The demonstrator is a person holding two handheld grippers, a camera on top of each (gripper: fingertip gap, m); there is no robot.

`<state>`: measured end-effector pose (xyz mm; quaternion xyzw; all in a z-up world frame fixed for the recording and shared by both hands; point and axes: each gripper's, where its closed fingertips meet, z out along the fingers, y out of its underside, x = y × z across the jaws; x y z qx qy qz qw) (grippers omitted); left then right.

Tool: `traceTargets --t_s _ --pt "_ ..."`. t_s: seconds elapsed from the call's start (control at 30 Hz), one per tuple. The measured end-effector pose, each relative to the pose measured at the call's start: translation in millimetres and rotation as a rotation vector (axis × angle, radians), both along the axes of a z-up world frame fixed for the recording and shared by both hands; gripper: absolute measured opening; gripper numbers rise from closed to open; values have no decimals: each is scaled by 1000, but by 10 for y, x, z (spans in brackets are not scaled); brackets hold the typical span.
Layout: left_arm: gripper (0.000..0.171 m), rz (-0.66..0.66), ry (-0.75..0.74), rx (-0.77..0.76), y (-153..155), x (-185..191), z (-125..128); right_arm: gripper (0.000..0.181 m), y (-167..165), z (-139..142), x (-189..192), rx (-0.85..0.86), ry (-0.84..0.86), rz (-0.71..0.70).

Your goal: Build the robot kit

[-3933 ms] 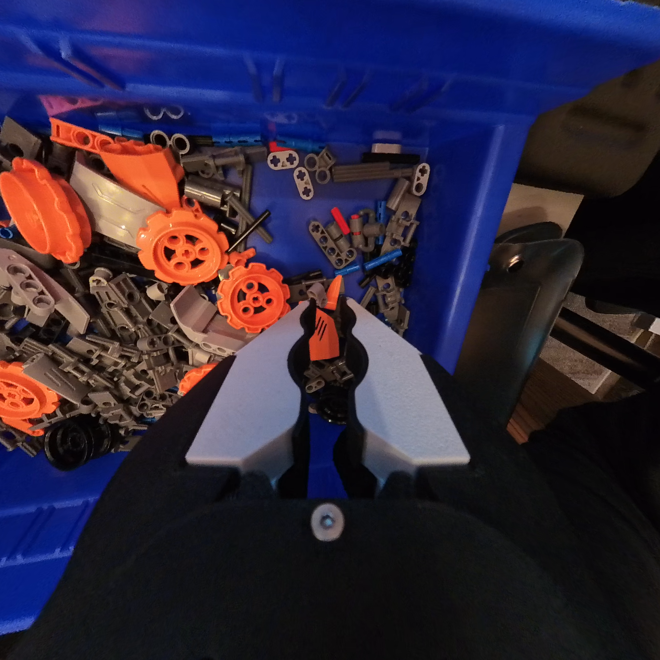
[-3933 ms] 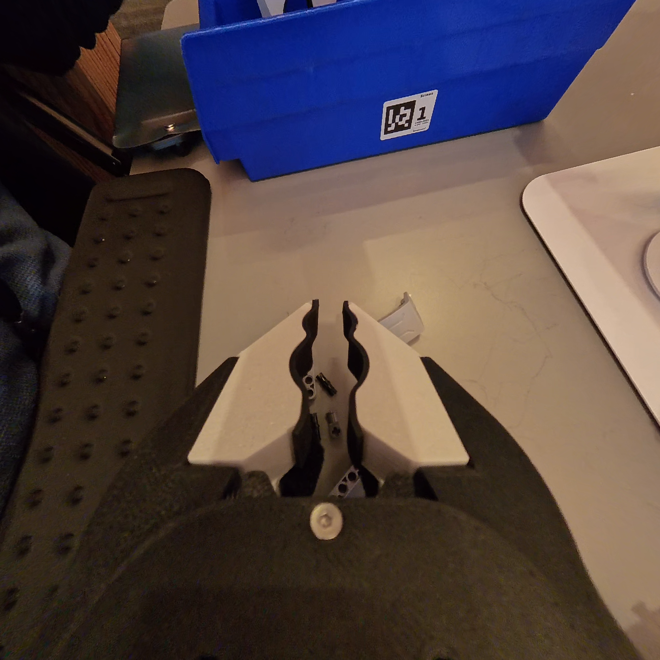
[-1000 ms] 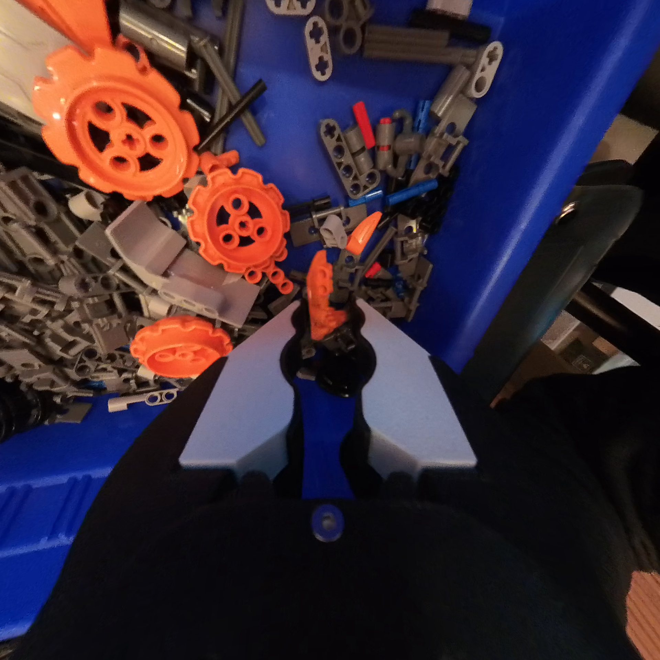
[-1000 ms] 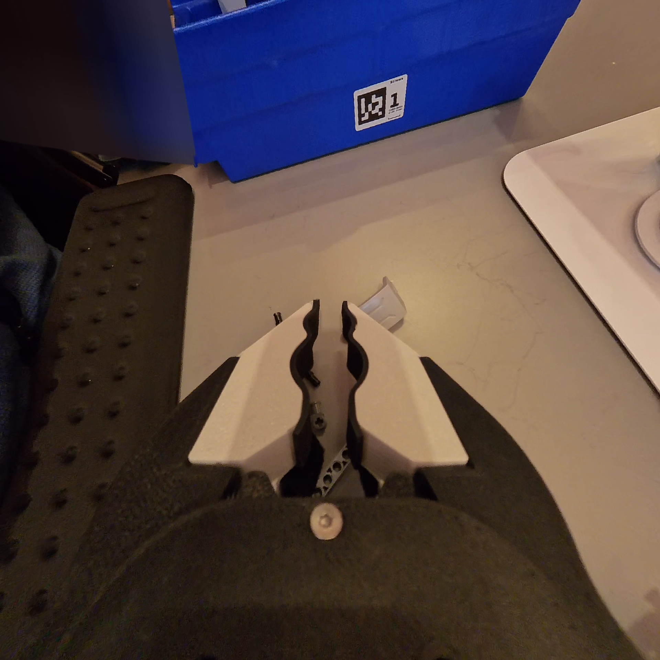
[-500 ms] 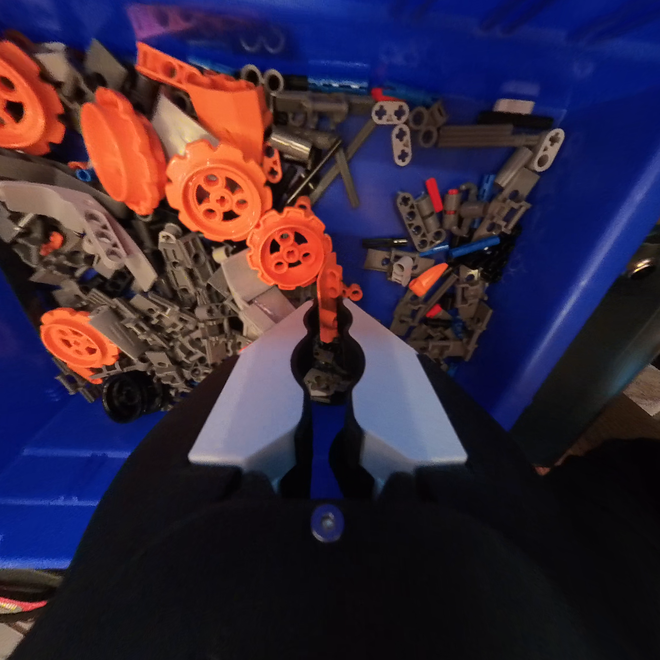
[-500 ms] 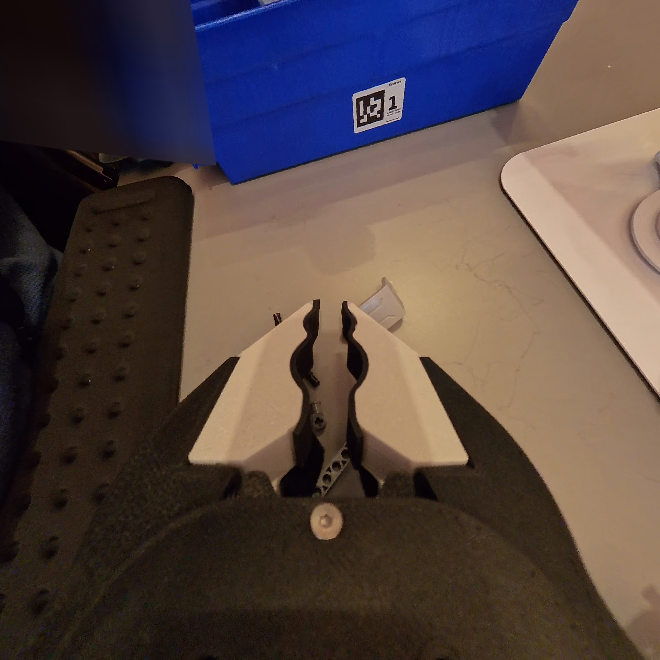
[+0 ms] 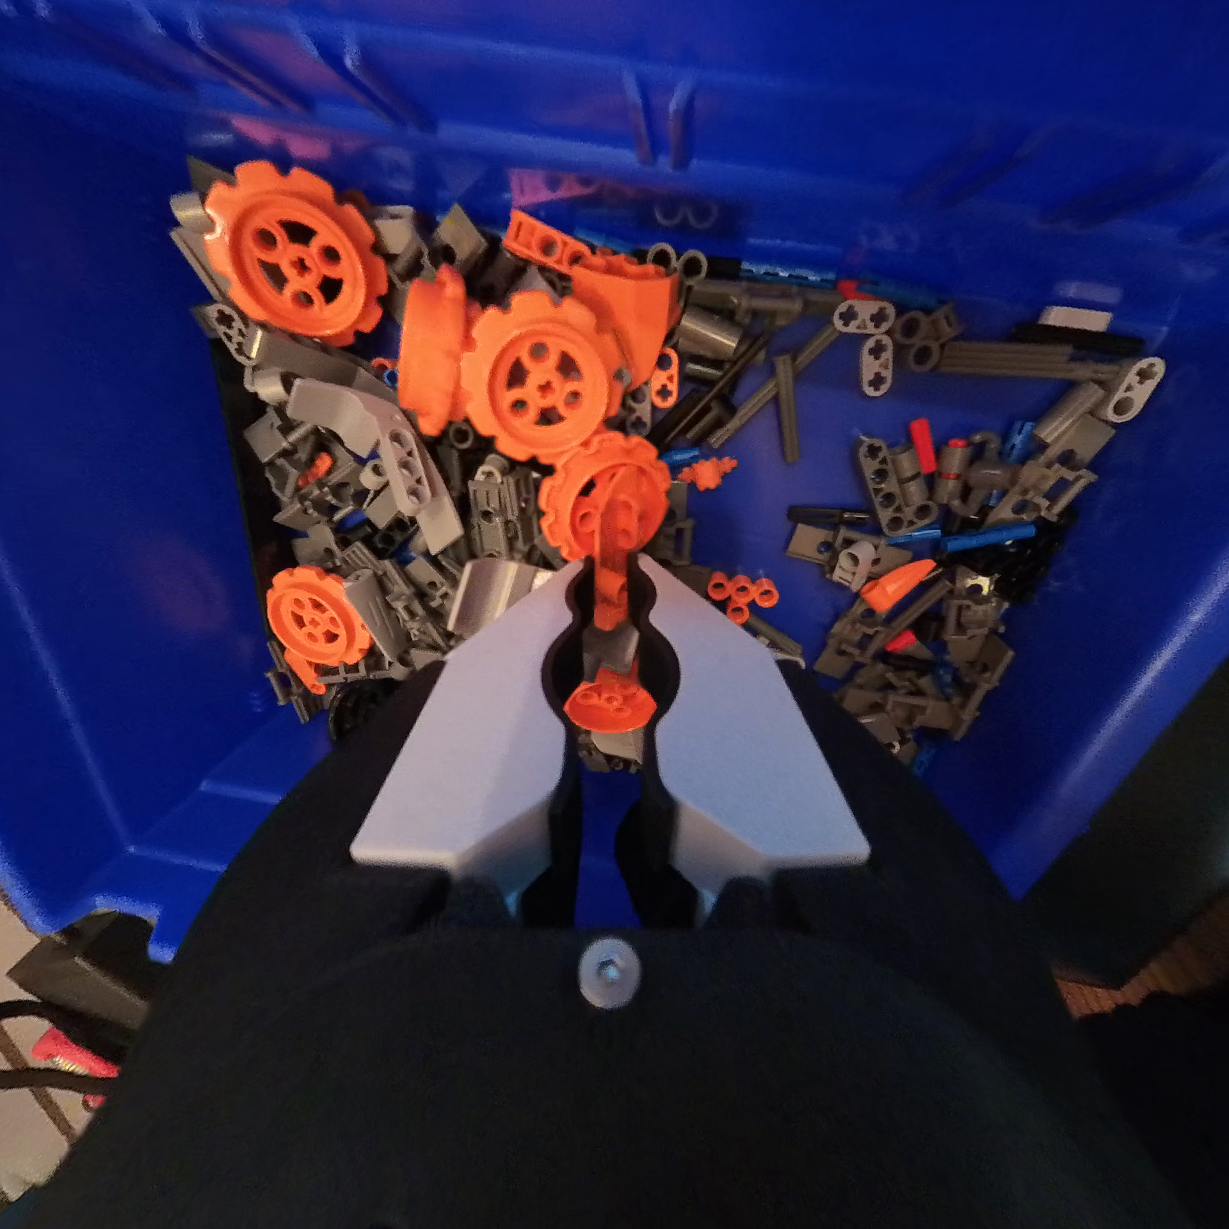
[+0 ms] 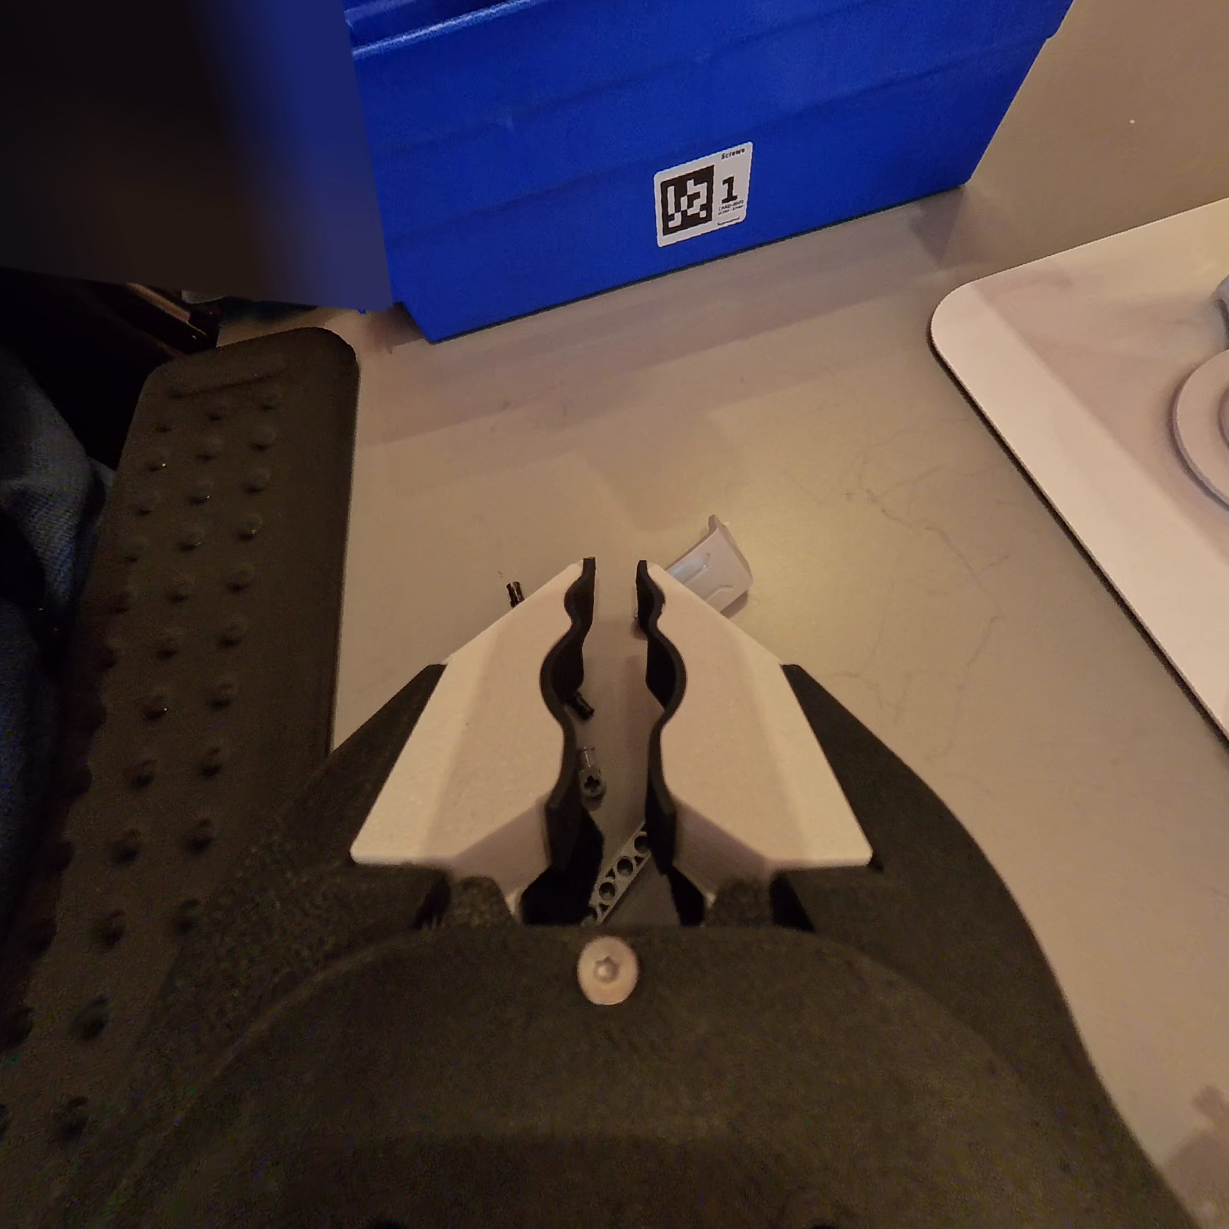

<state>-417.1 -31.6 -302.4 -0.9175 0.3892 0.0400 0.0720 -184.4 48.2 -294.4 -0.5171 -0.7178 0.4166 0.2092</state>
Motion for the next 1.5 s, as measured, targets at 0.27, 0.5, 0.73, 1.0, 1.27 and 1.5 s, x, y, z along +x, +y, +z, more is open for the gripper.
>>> traceTargets --t_s 0.27,0.5,0.73,1.0,1.27,1.5 --pt "14 30 -36 48 0 -60 171 10 0 13 4 -1 4 1" --pt "19 60 -53 -17 -191 -122 230 10 -3 11 5 -3 3 3" --pt "17 134 -33 -28 -244 -285 277 10 -4 12 5 -6 4 3" --pt "21 131 -35 -135 -423 -275 183 10 -3 3 4 -11 1 3" --pt "29 140 0 -256 -579 -289 25 10 -2 -7 2 -15 -2 4" --pt "10 68 -27 -299 -506 -56 -106 10 -6 -8 4 -18 -3 7"
